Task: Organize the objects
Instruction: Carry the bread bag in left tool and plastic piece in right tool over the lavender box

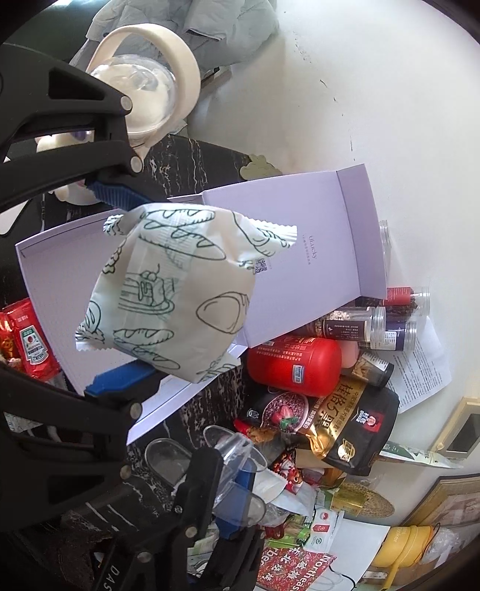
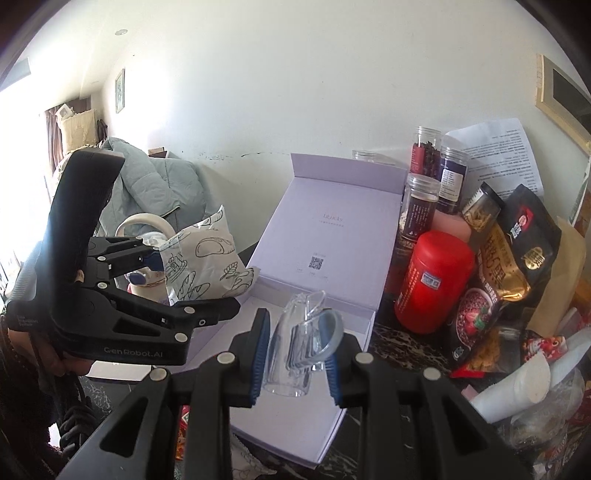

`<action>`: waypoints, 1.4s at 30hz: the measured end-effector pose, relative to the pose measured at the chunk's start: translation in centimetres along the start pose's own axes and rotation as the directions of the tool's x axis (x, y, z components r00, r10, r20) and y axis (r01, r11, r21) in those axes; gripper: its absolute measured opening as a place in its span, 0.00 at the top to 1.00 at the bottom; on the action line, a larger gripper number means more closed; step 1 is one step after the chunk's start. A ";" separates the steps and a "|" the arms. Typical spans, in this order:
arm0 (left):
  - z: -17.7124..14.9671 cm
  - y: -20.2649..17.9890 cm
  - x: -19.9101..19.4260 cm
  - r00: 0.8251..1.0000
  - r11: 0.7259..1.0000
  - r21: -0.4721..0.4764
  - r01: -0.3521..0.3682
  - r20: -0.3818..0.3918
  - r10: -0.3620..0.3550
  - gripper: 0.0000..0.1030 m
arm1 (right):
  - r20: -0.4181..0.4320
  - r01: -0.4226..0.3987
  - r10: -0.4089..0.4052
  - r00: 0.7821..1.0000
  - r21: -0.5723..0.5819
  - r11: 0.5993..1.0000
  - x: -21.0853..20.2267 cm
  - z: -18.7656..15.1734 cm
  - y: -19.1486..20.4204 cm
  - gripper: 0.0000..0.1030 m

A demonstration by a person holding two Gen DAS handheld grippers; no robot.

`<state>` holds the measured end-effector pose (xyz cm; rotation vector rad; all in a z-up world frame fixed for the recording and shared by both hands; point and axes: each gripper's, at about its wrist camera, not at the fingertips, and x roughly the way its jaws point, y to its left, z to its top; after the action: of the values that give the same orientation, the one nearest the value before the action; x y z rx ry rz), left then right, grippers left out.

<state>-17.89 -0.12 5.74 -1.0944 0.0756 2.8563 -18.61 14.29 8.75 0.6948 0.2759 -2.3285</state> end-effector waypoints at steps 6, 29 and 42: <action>2.5 0.8 1.7 0.998 0.999 -0.014 -0.049 0.042 0.049 0.32 | 0.025 0.018 -0.020 0.999 0.070 0.997 1.6 1.8 -2.6 0.74; 1.8 0.2 11.6 0.971 0.986 0.071 -0.152 -0.175 0.162 0.32 | -0.083 -0.092 0.106 0.991 0.156 0.983 11.3 0.0 -7.0 0.74; 0.0 -0.3 15.2 0.948 0.988 0.079 -0.134 -0.279 0.151 0.32 | -0.138 -0.130 0.154 0.978 0.165 0.978 14.3 -1.2 -6.5 0.74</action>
<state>-29.09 1.11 -4.47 -1.5385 0.2657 2.7717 -31.41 11.66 -0.09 0.9377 0.1081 -2.1805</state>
